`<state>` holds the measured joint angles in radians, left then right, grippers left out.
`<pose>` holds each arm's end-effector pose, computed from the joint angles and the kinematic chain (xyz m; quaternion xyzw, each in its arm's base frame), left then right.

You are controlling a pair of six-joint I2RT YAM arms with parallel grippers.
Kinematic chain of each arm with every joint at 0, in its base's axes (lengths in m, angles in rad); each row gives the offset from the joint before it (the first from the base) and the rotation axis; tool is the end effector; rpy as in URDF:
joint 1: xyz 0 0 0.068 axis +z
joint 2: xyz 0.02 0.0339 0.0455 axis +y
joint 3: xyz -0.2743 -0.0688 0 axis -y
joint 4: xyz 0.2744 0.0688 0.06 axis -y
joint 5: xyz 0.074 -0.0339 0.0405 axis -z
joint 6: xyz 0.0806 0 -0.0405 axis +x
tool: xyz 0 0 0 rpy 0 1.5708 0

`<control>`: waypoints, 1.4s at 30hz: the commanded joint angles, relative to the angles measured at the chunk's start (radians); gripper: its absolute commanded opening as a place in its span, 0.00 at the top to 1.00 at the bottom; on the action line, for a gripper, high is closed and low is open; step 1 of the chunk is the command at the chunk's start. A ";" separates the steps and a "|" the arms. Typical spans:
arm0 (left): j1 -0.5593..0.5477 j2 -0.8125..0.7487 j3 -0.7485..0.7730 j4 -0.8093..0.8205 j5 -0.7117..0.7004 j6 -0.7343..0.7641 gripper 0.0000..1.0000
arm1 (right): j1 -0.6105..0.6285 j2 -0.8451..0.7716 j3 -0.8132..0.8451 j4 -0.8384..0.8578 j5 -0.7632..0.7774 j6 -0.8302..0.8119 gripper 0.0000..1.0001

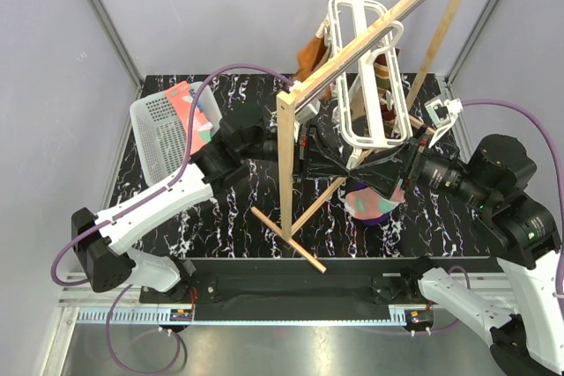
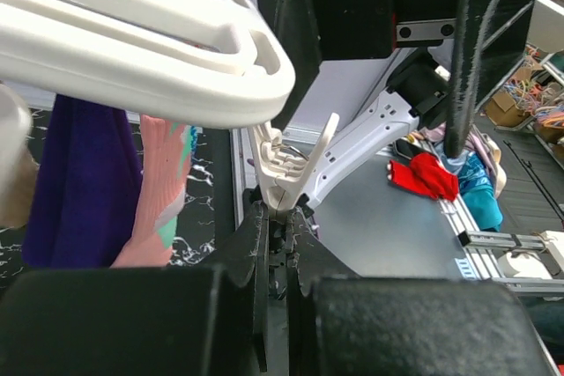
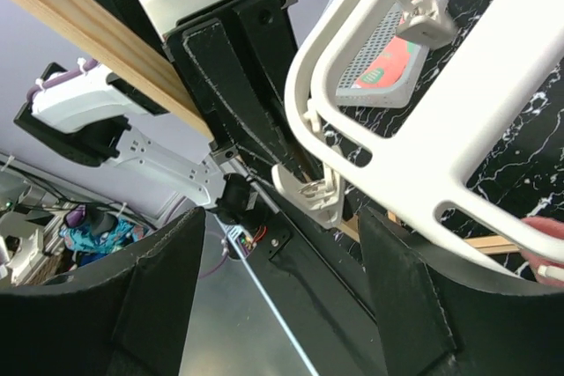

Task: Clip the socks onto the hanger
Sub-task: Open the clamp at the hanger.

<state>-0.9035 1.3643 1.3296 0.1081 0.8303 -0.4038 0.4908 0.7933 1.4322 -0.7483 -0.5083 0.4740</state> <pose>0.1811 -0.3260 0.4418 0.4403 0.5305 -0.6256 0.3652 0.1188 0.1079 0.5050 -0.1738 0.7194 0.4655 0.4854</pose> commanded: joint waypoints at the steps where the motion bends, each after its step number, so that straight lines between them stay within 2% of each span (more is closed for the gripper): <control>1: -0.009 -0.005 0.060 0.068 0.078 -0.036 1.00 | 0.002 0.007 -0.013 0.081 0.054 -0.009 0.24; 9: -0.011 0.002 0.062 0.059 0.070 -0.035 1.00 | 0.002 0.037 -0.019 0.107 0.093 -0.028 0.38; 15: -0.011 0.007 0.069 0.047 0.064 -0.029 1.00 | 0.002 0.055 -0.027 0.125 0.096 -0.025 0.45; 17: -0.009 0.009 0.072 0.041 0.063 -0.023 1.00 | 0.002 0.060 -0.029 0.129 0.099 -0.025 0.55; 18: -0.008 0.009 0.074 0.039 0.062 -0.021 1.00 | 0.002 0.060 -0.029 0.129 0.102 -0.028 0.55; 21: -0.008 0.012 0.074 0.035 0.062 -0.020 1.00 | 0.002 0.067 -0.035 0.133 0.108 -0.028 0.93; 22: -0.005 0.012 0.074 0.030 0.058 -0.020 1.00 | 0.002 0.069 -0.039 0.133 0.109 -0.025 1.00; 23: -0.003 0.009 0.071 0.022 0.038 -0.021 0.98 | 0.000 0.070 -0.042 0.138 0.113 -0.021 1.00; 24: 0.014 0.006 0.066 0.010 0.026 -0.024 0.93 | 0.002 0.069 -0.046 0.136 0.128 -0.018 1.00; 25: 0.026 0.002 0.051 0.005 0.010 -0.030 0.73 | 0.002 0.064 -0.055 0.136 0.140 -0.014 1.00; 28: 0.104 -0.031 -0.003 0.034 -0.031 -0.084 0.51 | 0.002 0.057 -0.068 0.132 0.181 -0.015 1.00; 32: 0.256 -0.085 -0.128 0.123 -0.020 -0.188 0.42 | 0.002 0.052 -0.082 0.121 0.217 -0.021 1.00; 35: 0.322 -0.119 -0.158 0.111 -0.036 -0.176 0.42 | 0.002 0.058 -0.084 0.115 0.238 -0.025 1.00; 40: 0.390 -0.162 -0.162 -0.047 -0.128 -0.093 0.42 | 0.002 0.064 -0.085 0.104 0.258 -0.044 1.00; 42: 0.426 -0.168 -0.158 -0.149 -0.253 -0.056 0.41 | 0.002 0.064 -0.084 0.098 0.267 -0.054 1.00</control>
<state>-0.5137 1.2400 1.1584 0.0654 0.7208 -0.5182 0.4908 0.8532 1.3468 -0.6773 -0.2886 0.4458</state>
